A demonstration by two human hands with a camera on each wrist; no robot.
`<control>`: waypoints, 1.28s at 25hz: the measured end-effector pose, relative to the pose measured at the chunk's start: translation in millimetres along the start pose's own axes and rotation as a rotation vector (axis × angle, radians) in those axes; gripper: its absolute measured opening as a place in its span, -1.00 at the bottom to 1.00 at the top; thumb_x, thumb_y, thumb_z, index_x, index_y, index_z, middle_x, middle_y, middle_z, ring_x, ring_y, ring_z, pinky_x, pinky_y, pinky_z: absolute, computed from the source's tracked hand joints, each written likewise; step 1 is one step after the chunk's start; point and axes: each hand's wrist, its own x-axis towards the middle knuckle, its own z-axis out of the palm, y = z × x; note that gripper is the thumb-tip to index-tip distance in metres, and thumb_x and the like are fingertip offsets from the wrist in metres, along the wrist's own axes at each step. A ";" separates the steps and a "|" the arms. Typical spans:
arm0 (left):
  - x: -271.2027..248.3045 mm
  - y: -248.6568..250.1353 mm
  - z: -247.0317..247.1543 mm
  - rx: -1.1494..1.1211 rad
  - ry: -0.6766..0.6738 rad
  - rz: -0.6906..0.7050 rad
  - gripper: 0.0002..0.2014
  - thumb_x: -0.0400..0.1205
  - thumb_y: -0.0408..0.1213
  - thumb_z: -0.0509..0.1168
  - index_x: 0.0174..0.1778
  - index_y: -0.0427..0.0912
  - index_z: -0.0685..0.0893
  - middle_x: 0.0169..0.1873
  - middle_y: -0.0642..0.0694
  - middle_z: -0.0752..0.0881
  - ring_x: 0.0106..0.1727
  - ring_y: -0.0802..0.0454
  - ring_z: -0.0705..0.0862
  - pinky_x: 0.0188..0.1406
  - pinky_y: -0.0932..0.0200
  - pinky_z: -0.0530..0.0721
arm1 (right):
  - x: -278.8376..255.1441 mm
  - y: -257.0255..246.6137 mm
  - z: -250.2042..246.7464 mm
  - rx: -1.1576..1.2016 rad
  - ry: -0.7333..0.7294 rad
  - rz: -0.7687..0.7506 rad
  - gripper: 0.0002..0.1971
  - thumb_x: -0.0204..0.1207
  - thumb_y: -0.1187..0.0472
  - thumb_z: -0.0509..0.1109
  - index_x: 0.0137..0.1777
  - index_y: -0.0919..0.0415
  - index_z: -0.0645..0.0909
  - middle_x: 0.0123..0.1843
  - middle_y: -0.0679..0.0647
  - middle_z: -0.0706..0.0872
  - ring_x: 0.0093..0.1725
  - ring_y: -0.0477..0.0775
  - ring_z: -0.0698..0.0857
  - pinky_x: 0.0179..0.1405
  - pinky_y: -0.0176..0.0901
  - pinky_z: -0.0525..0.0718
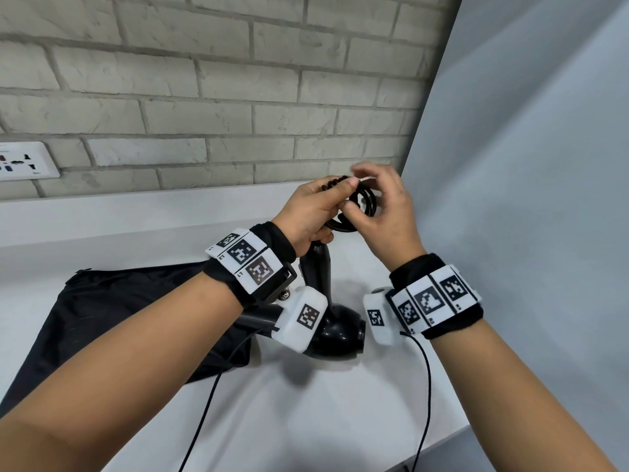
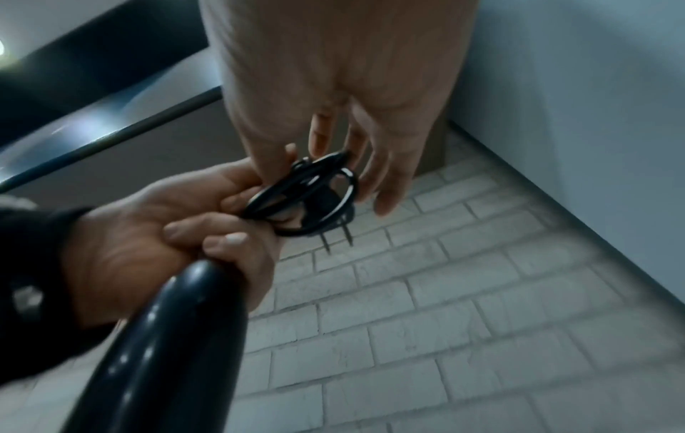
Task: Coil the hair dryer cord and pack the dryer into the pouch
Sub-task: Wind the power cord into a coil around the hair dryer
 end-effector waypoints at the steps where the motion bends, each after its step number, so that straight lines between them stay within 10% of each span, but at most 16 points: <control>1: 0.3 -1.0 0.4 -0.002 -0.001 0.000 -0.78 0.66 -0.08 0.21 -0.24 -0.08 0.60 -0.66 0.05 0.22 -0.79 0.21 0.08 -0.67 0.37 0.08 | 1.4 -2.6 1.9 -0.097 0.035 -0.073 -0.70 0.34 0.36 0.44 0.09 0.22 0.61 -0.02 0.01 0.59 -0.07 -0.35 0.58 0.04 -0.56 0.51; 13: 6.2 -7.1 3.0 0.063 0.065 0.017 -0.70 0.67 -0.02 0.16 -0.28 -0.09 0.58 -0.78 0.17 0.28 -0.76 0.23 0.15 -0.71 0.45 0.13 | 5.1 -11.3 16.3 -0.254 0.161 0.026 -0.80 0.50 0.43 0.22 0.01 0.37 0.65 -0.07 0.29 0.74 -0.06 0.16 0.68 -0.11 -0.54 0.42; 18: 7.3 -6.2 3.6 0.043 0.092 0.047 -0.71 0.66 -0.03 0.19 -0.28 -0.10 0.62 -0.77 0.19 0.24 -0.75 0.23 0.16 -0.72 0.39 0.13 | 6.2 -16.6 22.5 -0.195 0.239 0.161 -0.86 0.50 0.41 0.25 -0.04 0.44 0.61 0.01 0.33 0.66 -0.12 0.02 0.54 -0.19 -0.72 0.37; 22: 7.6 -4.6 4.7 0.035 0.092 0.069 -0.71 0.66 -0.05 0.21 -0.30 -0.09 0.64 -0.77 0.17 0.23 -0.75 0.23 0.16 -0.71 0.38 0.10 | 10.9 -17.1 25.1 -0.081 0.264 0.253 -0.83 0.53 0.40 0.23 -0.04 0.47 0.63 0.16 0.23 0.50 -0.02 0.10 0.60 0.04 -0.28 0.59; 25: 8.3 -5.5 3.3 0.027 0.121 0.066 -0.73 0.61 -0.05 0.29 -0.36 -0.09 0.63 -0.76 0.17 0.22 -0.73 0.23 0.17 -0.68 0.39 0.09 | 11.0 -16.0 27.4 0.037 0.284 0.282 -0.87 0.47 0.43 0.27 -0.20 0.39 0.66 -0.09 -0.03 0.55 -0.02 0.11 0.63 0.05 0.11 0.71; 32: 9.2 -5.5 -8.1 0.002 0.186 -0.002 -0.70 0.53 -0.08 0.38 -0.50 -0.03 0.57 -0.75 0.14 0.17 -0.73 0.19 0.09 -0.68 0.39 0.06 | 7.9 -2.4 15.8 0.260 0.024 0.313 -0.67 0.39 0.49 0.36 -0.31 0.01 0.46 -0.16 0.03 0.63 -0.10 0.14 0.65 0.00 0.08 0.65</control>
